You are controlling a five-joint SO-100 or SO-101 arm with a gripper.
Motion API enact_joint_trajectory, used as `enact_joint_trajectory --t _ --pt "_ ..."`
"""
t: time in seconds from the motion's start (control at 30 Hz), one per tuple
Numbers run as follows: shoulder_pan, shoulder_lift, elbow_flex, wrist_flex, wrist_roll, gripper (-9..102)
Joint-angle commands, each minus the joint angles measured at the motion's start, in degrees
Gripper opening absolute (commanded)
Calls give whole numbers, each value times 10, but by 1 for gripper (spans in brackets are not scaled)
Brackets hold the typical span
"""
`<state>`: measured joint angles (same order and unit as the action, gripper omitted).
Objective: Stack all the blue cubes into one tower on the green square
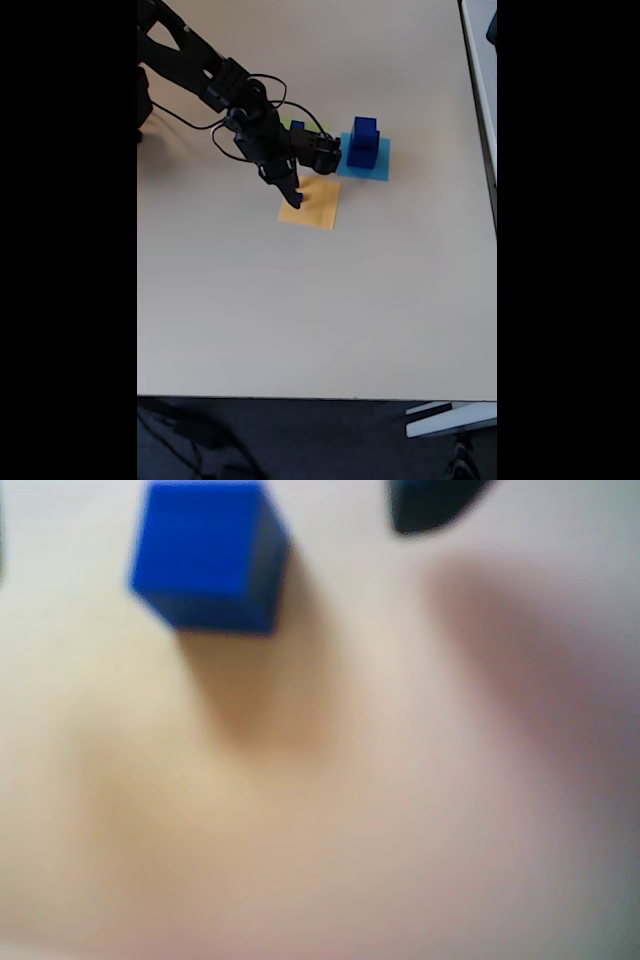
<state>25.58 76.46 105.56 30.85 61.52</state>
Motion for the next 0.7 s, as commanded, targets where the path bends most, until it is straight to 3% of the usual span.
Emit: enact_joint_trajectory --t 0.0,0.67 --pt "0 4 -31 0 -5 22" --pt "0 -2 -37 -1 -1 16"
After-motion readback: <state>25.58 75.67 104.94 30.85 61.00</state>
